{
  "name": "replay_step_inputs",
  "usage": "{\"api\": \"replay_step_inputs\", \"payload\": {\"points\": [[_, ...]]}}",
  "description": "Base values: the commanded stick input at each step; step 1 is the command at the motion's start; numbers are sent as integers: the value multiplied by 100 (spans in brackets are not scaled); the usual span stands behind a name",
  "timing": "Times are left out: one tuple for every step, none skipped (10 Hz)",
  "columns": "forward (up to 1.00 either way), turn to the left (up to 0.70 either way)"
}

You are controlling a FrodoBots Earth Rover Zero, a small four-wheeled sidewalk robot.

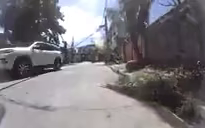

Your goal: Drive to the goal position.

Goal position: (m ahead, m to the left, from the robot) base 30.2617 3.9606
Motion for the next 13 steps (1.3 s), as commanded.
{"api": "replay_step_inputs", "payload": {"points": [[100, 1], [100, 3], [100, 1], [100, 3], [100, 3], [100, 2], [100, 0], [100, 2], [100, 4], [100, 5], [100, 1], [100, 0], [100, 0]]}}
